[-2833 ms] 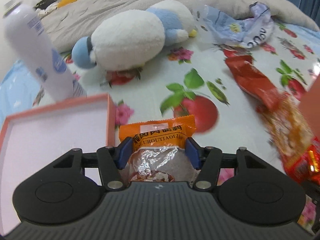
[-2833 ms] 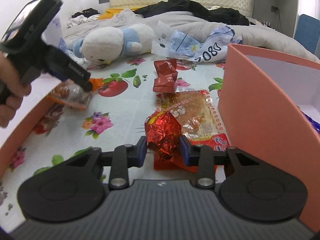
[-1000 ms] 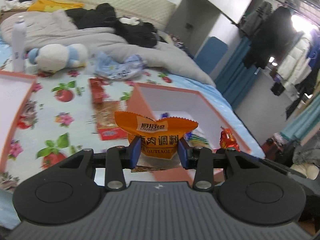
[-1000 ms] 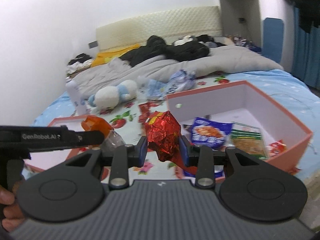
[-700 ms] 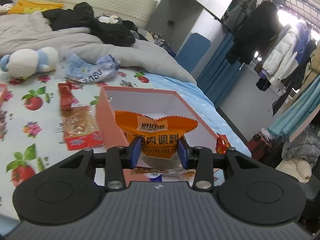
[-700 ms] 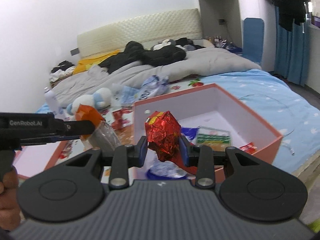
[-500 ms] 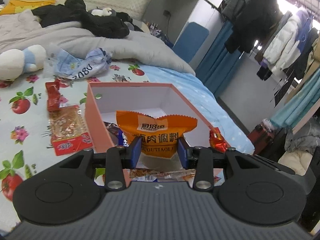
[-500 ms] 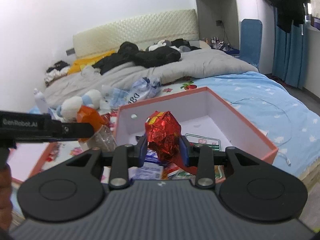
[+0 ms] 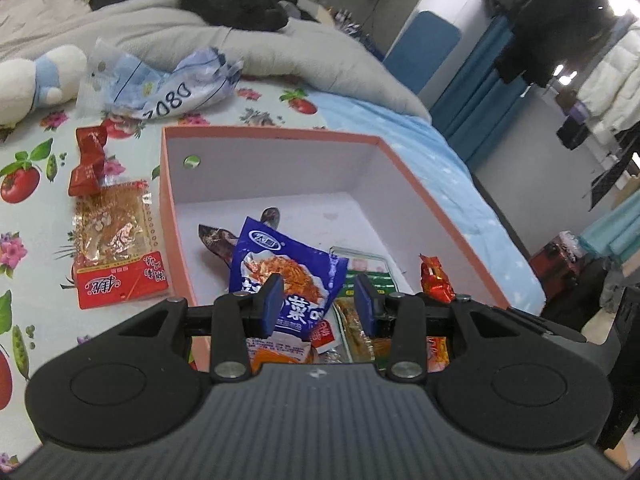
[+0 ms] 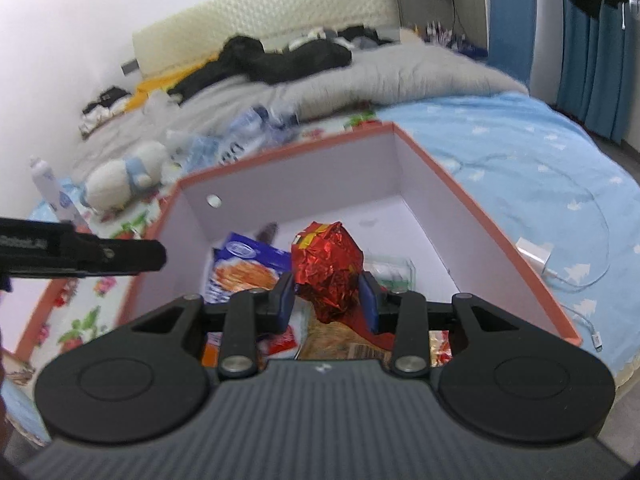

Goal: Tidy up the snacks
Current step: 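Lower both packets into the deep pink box and open both grippers, then withdraw both grippers from the box toward the remaining snacks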

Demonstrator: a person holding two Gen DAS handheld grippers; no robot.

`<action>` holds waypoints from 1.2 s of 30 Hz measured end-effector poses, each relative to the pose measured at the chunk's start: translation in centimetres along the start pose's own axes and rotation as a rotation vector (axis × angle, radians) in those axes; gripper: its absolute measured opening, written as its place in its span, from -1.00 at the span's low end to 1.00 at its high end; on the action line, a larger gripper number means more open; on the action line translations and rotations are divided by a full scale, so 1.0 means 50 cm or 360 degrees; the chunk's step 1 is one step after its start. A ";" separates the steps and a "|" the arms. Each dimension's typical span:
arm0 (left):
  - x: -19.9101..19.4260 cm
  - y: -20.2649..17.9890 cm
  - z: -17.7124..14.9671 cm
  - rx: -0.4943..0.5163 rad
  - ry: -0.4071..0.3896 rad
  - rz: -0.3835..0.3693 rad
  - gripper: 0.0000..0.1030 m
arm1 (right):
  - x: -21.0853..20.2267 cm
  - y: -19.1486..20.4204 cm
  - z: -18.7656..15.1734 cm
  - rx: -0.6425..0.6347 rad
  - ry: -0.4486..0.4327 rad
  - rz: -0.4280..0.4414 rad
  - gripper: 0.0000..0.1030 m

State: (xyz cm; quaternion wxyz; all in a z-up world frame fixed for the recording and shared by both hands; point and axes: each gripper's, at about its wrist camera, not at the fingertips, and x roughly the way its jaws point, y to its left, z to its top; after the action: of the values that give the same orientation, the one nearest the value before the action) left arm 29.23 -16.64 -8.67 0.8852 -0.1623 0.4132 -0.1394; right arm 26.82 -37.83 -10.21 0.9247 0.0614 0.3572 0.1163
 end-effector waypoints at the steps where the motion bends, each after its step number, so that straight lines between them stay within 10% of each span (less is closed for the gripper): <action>1: 0.010 0.001 0.002 -0.0003 0.0009 0.0011 -0.14 | 0.007 -0.004 -0.001 0.0003 0.0015 0.0009 -0.22; 7: 0.028 0.006 0.000 0.0002 0.0035 0.0059 -0.14 | 0.029 -0.018 -0.007 0.0030 0.0059 0.0028 0.33; 36: -0.316 0.085 -0.126 0.0020 -0.0207 0.0102 -0.11 | -0.184 0.157 -0.077 -0.0013 -0.0192 0.0153 0.33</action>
State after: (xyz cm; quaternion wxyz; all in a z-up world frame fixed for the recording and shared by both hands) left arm 15.01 -7.84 -3.35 0.9151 -0.1521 0.3590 -0.1029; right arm 16.29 -32.51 -5.57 0.9381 0.0817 0.2970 0.1582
